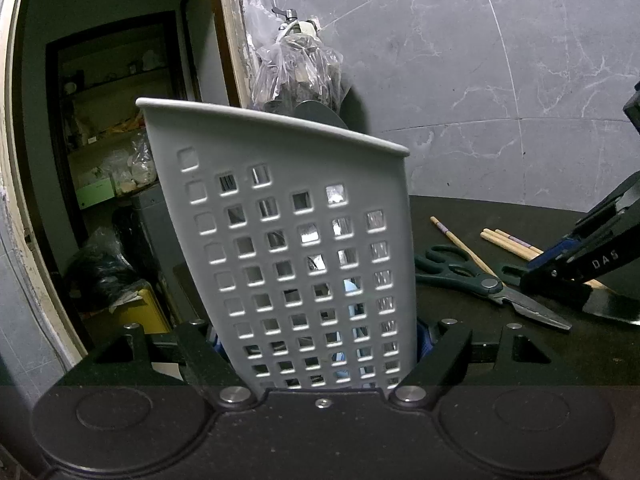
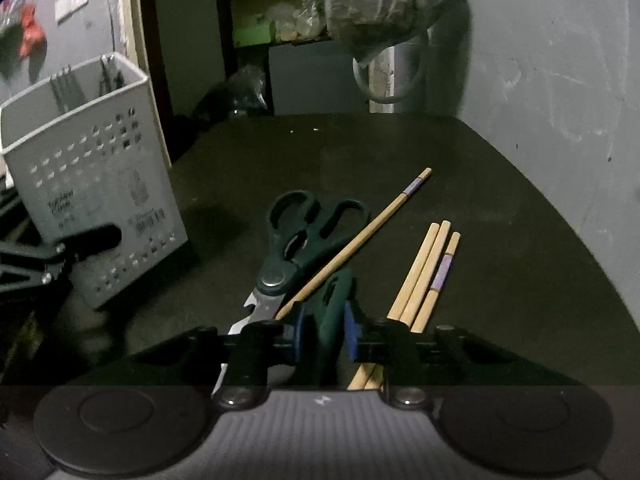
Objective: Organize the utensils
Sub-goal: 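Close the right tool on the scissors' green handle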
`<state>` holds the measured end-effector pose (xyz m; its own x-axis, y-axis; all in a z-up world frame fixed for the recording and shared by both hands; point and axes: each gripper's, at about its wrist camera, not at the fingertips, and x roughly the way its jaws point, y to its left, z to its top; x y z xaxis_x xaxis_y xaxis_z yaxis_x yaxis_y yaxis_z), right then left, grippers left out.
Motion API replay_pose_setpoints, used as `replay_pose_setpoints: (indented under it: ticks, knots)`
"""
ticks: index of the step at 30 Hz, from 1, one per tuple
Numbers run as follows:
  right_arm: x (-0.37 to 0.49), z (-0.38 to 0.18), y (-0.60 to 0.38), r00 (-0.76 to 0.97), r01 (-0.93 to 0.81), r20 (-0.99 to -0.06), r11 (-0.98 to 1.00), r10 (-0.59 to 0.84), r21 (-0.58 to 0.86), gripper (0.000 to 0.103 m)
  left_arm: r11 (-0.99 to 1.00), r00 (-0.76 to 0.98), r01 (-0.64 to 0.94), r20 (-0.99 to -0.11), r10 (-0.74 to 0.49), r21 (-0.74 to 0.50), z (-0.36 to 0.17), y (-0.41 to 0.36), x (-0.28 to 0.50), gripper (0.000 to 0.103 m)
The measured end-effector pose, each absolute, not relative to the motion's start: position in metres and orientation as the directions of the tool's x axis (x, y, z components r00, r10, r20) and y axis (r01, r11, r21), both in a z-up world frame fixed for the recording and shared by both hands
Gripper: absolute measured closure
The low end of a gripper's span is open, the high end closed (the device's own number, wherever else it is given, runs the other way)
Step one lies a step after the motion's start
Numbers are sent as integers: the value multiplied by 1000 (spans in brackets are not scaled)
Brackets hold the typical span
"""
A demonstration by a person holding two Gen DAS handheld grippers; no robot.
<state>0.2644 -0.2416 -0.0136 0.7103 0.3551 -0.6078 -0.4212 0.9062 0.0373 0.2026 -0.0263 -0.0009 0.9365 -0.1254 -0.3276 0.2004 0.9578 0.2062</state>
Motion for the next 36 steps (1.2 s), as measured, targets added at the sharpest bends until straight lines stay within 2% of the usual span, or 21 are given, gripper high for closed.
replay_pose_setpoints:
  ticks: [3, 6, 11, 19, 22, 26, 30, 36]
  knots:
    - [255, -12, -230, 737, -426, -604, 902, 303, -67, 85, 958, 936, 200, -328, -125, 206, -1, -27, 203, 23]
    - [239, -14, -208, 783, -427, -588, 864, 205, -268, 87, 958, 936, 200, -328, -125, 206, -1, -27, 204, 23]
    - [211, -23, -177, 831, -436, -544, 747, 118, -503, 88, 958, 936, 200, -329, -125, 205, -2, -29, 204, 23]
    - [181, -52, -144, 894, -397, -448, 523, 33, -754, 89, 958, 936, 201, -330, -126, 203, -3, -30, 203, 23]
    - [186, -45, -149, 874, -419, -485, 573, 43, -704, 89, 958, 934, 203, -334, -128, 201, -4, -29, 204, 23]
    - [211, -22, -176, 801, -449, -589, 759, 108, -472, 89, 958, 932, 206, -337, -131, 197, -4, -28, 204, 23]
    - [225, -11, -198, 748, -451, -640, 841, 174, -298, 89, 958, 931, 207, -339, -131, 197, -4, -28, 204, 23]
    - [233, -8, -207, 714, -471, -667, 851, 213, -233, 87, 958, 931, 206, -341, -130, 197, -4, -28, 205, 24]
